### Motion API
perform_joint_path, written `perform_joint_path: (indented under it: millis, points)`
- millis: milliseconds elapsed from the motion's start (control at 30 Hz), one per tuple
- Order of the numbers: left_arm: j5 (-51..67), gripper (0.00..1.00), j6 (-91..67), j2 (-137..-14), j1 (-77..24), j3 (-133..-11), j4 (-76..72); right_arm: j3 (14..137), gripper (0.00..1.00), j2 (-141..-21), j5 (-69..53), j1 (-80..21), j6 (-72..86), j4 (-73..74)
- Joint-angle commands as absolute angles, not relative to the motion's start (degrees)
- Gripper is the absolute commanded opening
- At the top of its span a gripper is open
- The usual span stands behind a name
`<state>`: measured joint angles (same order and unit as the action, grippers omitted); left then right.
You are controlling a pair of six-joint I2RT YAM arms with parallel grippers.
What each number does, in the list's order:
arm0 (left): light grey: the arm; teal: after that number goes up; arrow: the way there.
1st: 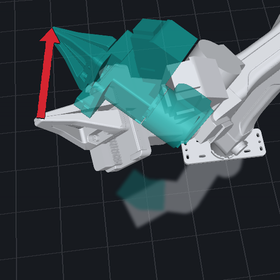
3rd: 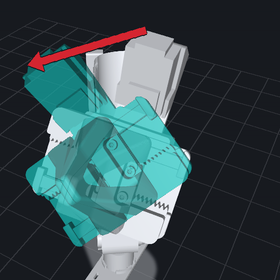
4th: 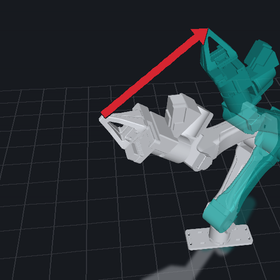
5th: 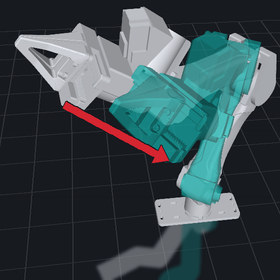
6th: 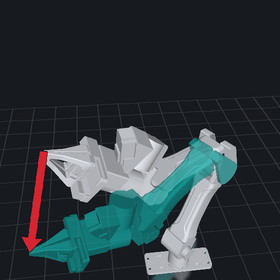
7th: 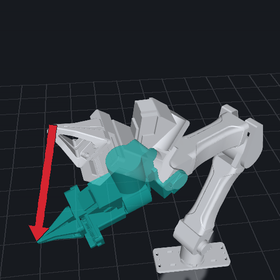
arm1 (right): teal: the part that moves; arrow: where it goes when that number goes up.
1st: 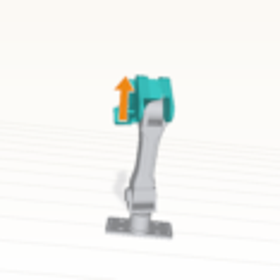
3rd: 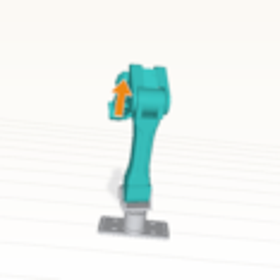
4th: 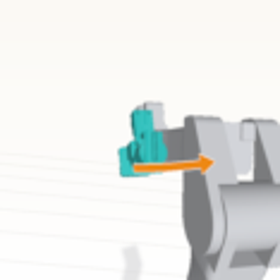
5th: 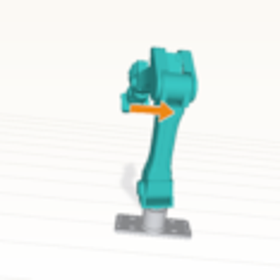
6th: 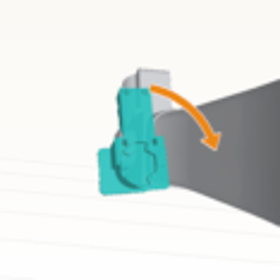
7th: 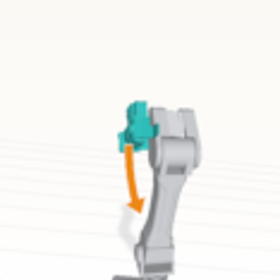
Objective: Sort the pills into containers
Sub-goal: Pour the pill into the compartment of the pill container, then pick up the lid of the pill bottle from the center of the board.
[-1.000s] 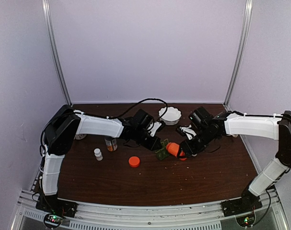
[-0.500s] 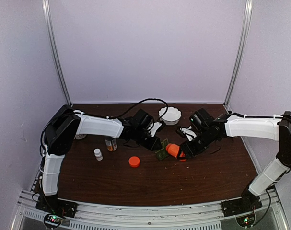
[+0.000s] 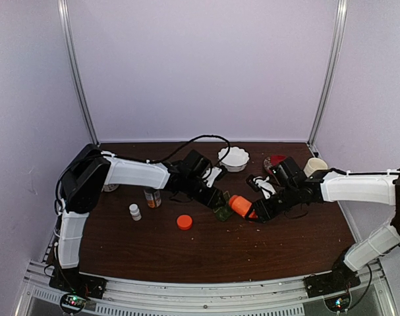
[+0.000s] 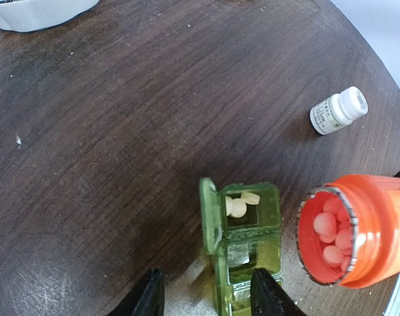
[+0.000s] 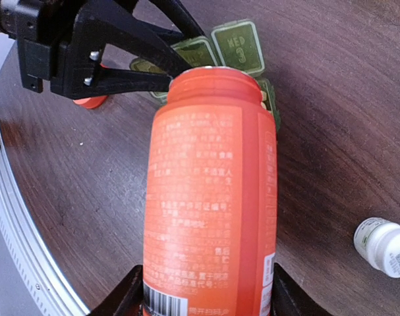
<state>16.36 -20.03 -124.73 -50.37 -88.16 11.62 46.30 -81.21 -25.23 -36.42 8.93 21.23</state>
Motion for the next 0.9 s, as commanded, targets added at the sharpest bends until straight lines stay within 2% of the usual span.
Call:
perform_joint_path:
  millis: [0,233,533,633,767,867]
  points:
    - [14.14,0.50,-20.80,-121.16,-50.95,-87.69,10.63,41.95,0.00,-77.55,-25.59,-36.04,7.91,11.35]
    - [9.25,0.61,-21.31,-113.78,-50.97,-83.39,13.19,31.65,0.00,-69.37,-26.42,-36.12,9.29,-7.34]
    - [0.96,0.90,-21.24,-103.68,-52.05,-75.51,20.25,20.63,0.00,-55.30,-24.96,-37.00,8.93,-26.26]
    - [-5.14,0.97,-21.14,-101.59,-52.72,-74.36,22.81,16.87,0.00,-51.55,-23.05,-37.35,8.60,-35.38]
    - [-10.11,0.98,-22.15,-97.79,-53.17,-72.12,23.74,11.24,0.00,-48.90,-20.81,-37.53,7.31,-52.25]
    - [-11.19,0.97,-22.49,-94.37,-53.32,-70.51,23.36,9.79,0.00,-49.19,-21.33,-37.53,4.71,-59.49]
